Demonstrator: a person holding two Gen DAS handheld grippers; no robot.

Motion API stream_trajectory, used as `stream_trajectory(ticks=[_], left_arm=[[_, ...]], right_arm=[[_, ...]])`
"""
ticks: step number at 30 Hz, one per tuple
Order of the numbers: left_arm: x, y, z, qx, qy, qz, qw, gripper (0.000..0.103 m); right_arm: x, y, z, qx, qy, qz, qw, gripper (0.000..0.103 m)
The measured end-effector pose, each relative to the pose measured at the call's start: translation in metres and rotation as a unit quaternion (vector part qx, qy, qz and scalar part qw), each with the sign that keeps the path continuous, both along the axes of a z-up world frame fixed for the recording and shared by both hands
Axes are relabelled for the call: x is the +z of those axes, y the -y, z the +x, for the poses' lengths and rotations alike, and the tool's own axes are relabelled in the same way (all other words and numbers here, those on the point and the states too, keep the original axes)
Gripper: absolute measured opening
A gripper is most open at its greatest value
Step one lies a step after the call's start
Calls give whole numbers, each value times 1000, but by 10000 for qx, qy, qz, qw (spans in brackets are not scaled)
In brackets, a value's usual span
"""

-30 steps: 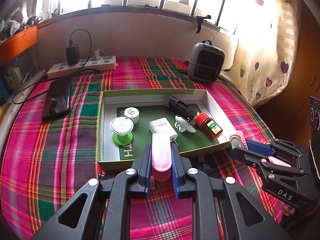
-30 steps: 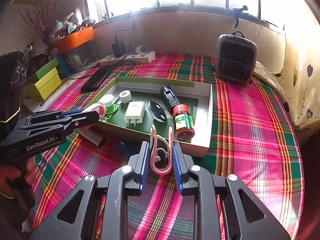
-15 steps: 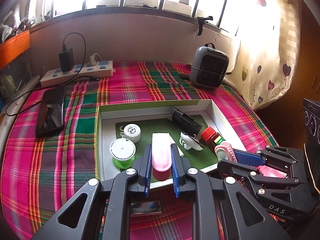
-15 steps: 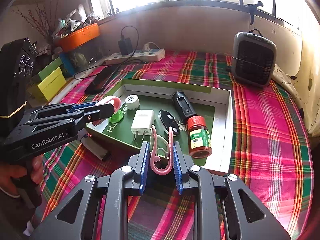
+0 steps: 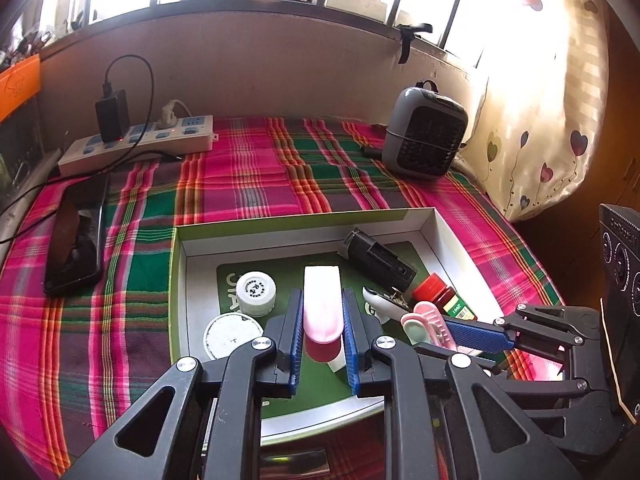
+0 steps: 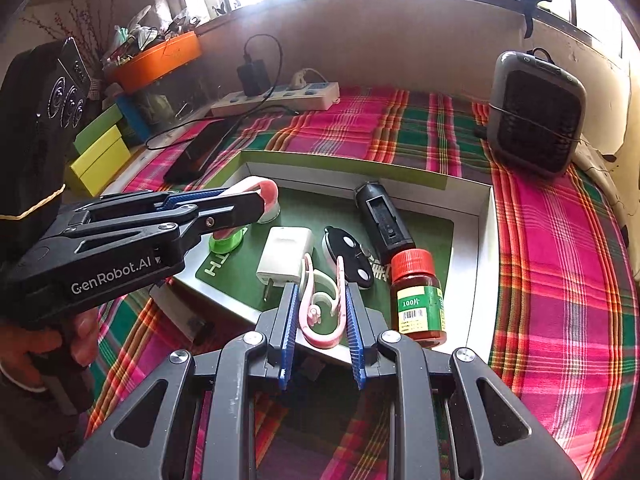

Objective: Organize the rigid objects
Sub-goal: 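Lower both held items into the tray and open both grippers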

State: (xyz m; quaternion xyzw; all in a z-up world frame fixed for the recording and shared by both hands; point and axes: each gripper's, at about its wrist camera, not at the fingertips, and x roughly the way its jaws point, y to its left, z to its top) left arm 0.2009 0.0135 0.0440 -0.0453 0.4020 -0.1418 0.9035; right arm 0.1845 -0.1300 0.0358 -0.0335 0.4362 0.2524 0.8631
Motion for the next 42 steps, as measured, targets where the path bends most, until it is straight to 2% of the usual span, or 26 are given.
stream_trajectory(ticks=[10,32,40,42], left_arm=[[-12,4,14,-55,-108,15,9999,17],[-15,6,21,-78,-139,3,9999,18],[-16,6,21,-73,-161,9,9998,26],[-16,6,22,-66,-165,26,9998,31]], right_arm=[[-9,-1,10,-34,-33,-120,9999,24],[-18,-4,15,-59,-104,-180,9998,24],[-18,-3,15,-83,-108,-160,9998,24],[-18,-3,15,-82,-112,-154,9998,24]])
